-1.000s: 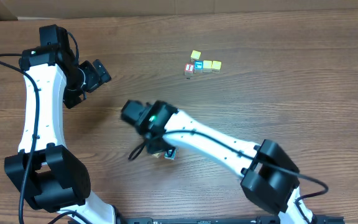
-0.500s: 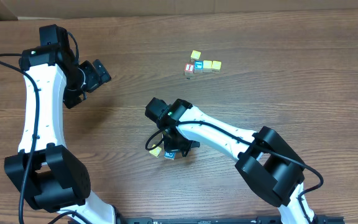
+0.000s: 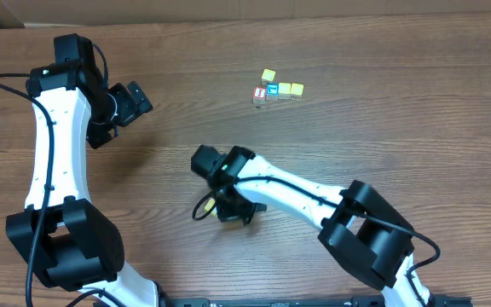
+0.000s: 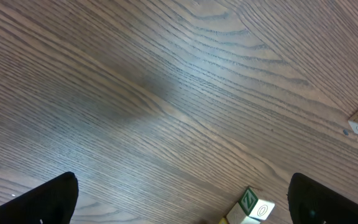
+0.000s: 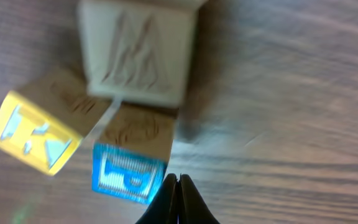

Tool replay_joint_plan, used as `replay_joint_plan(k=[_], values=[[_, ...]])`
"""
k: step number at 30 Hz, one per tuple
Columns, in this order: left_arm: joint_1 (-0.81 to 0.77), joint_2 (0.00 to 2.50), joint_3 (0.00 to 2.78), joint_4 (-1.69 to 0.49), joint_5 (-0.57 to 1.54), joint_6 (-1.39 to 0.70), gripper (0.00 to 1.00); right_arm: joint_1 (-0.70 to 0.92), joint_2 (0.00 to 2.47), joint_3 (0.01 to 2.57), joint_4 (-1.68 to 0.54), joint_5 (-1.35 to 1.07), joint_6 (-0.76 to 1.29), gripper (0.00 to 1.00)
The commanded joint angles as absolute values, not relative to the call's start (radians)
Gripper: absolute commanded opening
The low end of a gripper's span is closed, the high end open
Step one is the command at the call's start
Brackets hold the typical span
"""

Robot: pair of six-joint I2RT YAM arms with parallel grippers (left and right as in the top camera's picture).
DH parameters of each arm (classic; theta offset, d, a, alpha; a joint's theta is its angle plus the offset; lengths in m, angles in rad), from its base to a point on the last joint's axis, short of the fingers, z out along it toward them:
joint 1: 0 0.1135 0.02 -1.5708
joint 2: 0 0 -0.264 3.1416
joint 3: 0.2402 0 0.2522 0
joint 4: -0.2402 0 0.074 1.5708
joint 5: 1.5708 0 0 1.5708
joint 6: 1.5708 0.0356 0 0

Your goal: Flip 5 blocks

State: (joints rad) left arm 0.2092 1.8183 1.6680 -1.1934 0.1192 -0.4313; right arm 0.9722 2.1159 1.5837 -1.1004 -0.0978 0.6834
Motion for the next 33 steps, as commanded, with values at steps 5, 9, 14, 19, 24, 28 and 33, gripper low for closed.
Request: replay_joint_plan(k=[5, 9, 14, 19, 24, 28, 33], values=[[0.2, 1.827, 1.67, -1.196, 0.12, -0.423, 1.0, 1.04, 2.085, 1.58, -1.108, -0.107, 0.673, 0.04], [0.2, 1.827, 1.67, -1.196, 0.12, -0.423, 1.0, 1.058, 2.081, 1.584, -1.116, -0.101, 0.673, 0.04], [0.2, 1.827, 1.67, -1.196, 0.12, -0.423, 1.0, 1.058, 2.021, 1.615, -1.16, -0.064, 0.649, 0.04], [0.2, 1.827, 1.67, -1.196, 0.12, -0.423, 1.0, 1.069, 1.992, 1.616, -1.156, -0.091, 0.617, 0.04], [0.2, 1.827, 1.67, -1.196, 0.12, -0.423, 1.0, 1.108, 1.994, 1.566, -1.099, -0.088, 0.469, 0.04], [0.2, 1.827, 1.67, -1.196, 0.12, -0.423, 1.0, 1.143, 1.994, 1.522, -1.052, -0.054, 0.246, 0.04], [0.2, 1.827, 1.67, -1.196, 0.12, -0.423, 1.0, 1.154, 1.994, 1.385, -0.915, -0.036, 0.102, 0.04]])
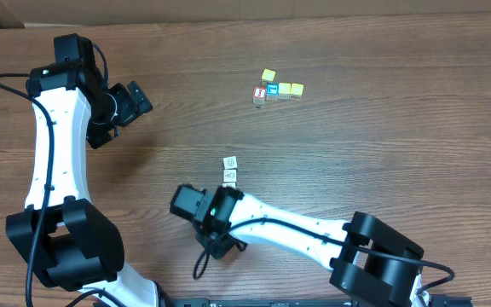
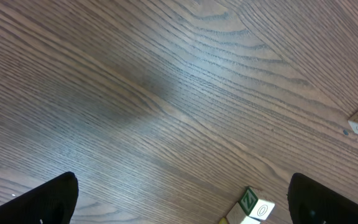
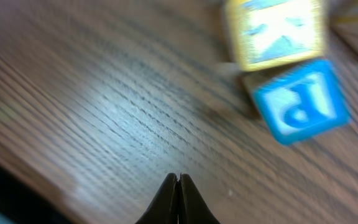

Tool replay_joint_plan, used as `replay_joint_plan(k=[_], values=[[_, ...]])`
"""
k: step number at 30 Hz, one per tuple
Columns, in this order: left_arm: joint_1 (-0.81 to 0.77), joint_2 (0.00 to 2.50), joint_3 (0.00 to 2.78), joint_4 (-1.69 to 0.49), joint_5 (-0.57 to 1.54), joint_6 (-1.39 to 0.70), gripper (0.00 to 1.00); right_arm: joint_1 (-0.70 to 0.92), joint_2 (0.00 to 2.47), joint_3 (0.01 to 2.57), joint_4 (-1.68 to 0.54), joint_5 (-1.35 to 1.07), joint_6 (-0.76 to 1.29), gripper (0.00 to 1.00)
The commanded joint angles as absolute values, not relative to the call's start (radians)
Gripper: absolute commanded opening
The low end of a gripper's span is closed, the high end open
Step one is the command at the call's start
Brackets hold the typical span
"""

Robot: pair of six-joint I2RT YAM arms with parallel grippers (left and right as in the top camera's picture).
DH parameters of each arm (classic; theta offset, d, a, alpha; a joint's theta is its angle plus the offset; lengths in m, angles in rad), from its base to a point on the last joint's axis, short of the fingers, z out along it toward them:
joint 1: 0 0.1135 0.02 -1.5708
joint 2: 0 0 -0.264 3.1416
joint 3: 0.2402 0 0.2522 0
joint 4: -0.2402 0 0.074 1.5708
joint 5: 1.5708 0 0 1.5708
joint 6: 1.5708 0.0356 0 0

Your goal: Flip 5 blocks

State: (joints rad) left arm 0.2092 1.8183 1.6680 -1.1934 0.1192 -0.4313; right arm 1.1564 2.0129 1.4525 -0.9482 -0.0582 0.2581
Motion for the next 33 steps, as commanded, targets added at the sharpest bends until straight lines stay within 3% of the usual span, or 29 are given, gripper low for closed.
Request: replay_joint_plan(k=[1, 15, 21, 33], values=[[0.2, 1.827, 1.67, -1.196, 0.12, -0.424, 1.0, 1.15, 1.994, 1.385, -0.916, -0.036, 0.101, 0.04], [0.2, 1.827, 1.67, -1.196, 0.12, -0.423, 1.0, 1.055, 1.994, 1.402, -0.879, -0.086, 0.108, 0.04], [0.2, 1.827, 1.67, -1.196, 0.12, -0.423, 1.0, 1.053, 1.994, 1.402, -0.859, -0.209, 0.108, 0.04], [0.2, 1.827, 1.67, -1.196, 0.12, -0.423, 1.0, 1.059, 1.994, 1.402, -0.841, -0.216, 0.117, 0.04]])
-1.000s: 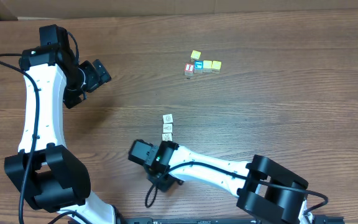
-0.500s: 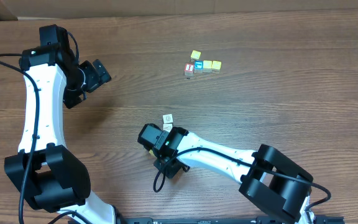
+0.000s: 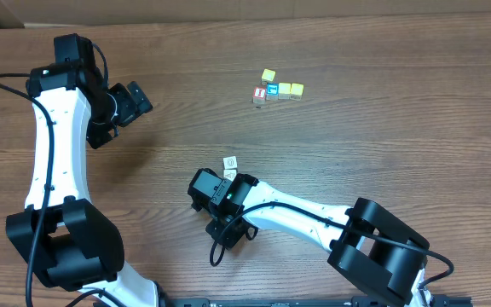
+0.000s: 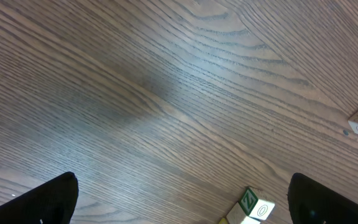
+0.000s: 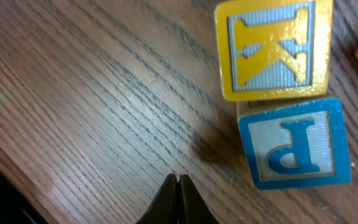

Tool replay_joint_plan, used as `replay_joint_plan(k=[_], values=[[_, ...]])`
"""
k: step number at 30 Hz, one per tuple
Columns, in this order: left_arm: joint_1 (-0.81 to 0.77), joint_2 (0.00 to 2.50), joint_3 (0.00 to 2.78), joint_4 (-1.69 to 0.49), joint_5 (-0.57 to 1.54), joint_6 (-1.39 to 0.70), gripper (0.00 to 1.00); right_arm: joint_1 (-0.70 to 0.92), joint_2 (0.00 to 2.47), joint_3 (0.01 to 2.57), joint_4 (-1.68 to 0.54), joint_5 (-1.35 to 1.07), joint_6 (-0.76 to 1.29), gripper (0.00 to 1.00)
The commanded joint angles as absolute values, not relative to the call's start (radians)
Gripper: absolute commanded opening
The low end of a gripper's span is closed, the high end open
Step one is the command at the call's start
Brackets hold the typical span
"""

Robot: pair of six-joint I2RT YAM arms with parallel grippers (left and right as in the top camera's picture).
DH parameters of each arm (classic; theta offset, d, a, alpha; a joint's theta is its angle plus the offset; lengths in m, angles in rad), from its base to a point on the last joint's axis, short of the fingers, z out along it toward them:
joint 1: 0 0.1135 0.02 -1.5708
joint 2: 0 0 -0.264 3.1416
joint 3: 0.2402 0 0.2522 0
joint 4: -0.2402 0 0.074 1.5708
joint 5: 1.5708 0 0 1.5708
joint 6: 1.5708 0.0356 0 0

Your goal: Flip 5 blocks

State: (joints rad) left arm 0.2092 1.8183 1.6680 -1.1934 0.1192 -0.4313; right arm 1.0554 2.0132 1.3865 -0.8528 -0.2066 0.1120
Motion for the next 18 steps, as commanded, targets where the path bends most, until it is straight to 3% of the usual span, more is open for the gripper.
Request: replay_joint_plan(k=[1, 18], values=[[0.2, 1.827, 1.67, -1.196, 0.12, -0.423, 1.0, 1.059, 1.994, 1.402, -0.839, -0.2, 0.139, 0.04], [0.2, 1.827, 1.67, -1.196, 0.12, -0.424, 1.0, 1.054, 1.994, 1.402, -0.828, -0.015, 0.156, 0.04]])
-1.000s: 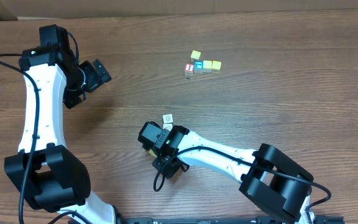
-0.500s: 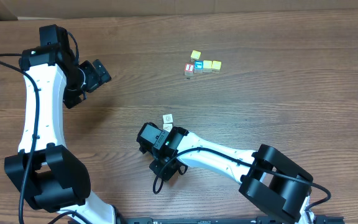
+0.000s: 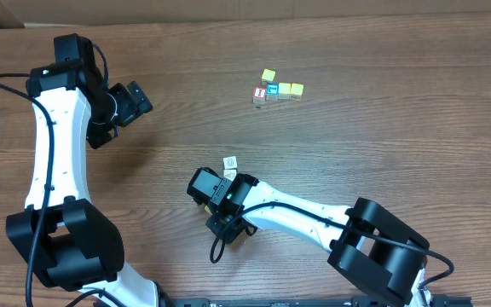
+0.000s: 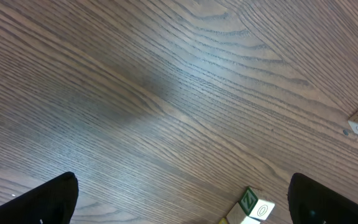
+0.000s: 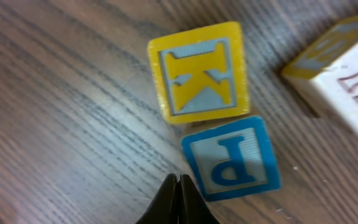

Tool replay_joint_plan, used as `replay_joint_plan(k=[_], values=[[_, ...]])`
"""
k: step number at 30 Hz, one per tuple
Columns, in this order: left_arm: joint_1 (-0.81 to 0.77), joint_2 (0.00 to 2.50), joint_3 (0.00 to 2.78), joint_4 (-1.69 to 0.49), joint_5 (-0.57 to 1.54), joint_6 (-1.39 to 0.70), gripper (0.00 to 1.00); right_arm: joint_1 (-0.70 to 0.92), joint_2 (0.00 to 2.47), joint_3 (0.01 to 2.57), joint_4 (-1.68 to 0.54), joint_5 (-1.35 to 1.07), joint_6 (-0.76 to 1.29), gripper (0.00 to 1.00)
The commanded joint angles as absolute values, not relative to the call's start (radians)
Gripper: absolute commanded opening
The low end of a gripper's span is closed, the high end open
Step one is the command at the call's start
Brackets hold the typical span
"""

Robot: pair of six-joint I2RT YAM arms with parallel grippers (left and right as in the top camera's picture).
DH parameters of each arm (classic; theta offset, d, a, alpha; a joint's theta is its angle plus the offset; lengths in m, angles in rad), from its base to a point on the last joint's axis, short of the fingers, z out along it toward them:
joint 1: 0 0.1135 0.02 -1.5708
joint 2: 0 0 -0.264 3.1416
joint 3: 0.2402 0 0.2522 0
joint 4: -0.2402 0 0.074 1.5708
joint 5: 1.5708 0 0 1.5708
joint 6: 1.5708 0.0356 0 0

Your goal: Flip 5 blocks

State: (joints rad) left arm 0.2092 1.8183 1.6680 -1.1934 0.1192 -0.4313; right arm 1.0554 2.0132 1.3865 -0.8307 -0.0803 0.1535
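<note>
In the right wrist view a yellow block with a K face [image 5: 199, 72] and a blue block with a P face [image 5: 230, 157] lie touching on the wood. A white block [image 5: 344, 81] lies tilted at the right edge. My right gripper [image 5: 178, 182] is shut and empty, its tips just left of the P block. Overhead, the right gripper's body [image 3: 213, 191] covers those two blocks; one white block [image 3: 229, 162] shows beside it. My left gripper [image 3: 135, 101] hangs open far to the left, its fingers [image 4: 45, 198] wide apart over bare wood.
A cluster of small blocks [image 3: 278, 89] sits at the far middle of the table [image 3: 399, 145]. The left wrist view shows a block with green Z and O faces [image 4: 252, 206] and a red-marked block at its right edge.
The right wrist view has shifted: the K and P blocks now sit nearer the middle and the white block shows at the right. The right gripper stays shut. The left arm has not moved.
The shut right gripper was first close over the white, yellow and blue blocks. Then it stood nearer the table's front left, with the blocks off to one side. Then it was back beside the K and P blocks, where it remains. The left arm held still throughout.
</note>
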Motion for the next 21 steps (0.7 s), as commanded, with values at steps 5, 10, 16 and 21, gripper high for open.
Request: replay_joint_plan(k=[5, 10, 16, 21], values=[[0.2, 1.827, 1.67, -1.196, 0.12, -0.423, 1.0, 1.044, 1.994, 1.402, -0.827, 0.001, 0.152, 0.04], [0.2, 1.827, 1.67, -1.196, 0.12, -0.423, 1.0, 1.031, 1.994, 1.402, -0.826, 0.007, 0.153, 0.04], [0.2, 1.827, 1.67, -1.196, 0.12, -0.423, 1.0, 1.031, 1.994, 1.402, -0.823, -0.012, 0.154, 0.04], [0.2, 1.827, 1.67, -1.196, 0.12, -0.423, 1.0, 1.031, 1.994, 1.402, -0.819, -0.153, 0.158, 0.04]])
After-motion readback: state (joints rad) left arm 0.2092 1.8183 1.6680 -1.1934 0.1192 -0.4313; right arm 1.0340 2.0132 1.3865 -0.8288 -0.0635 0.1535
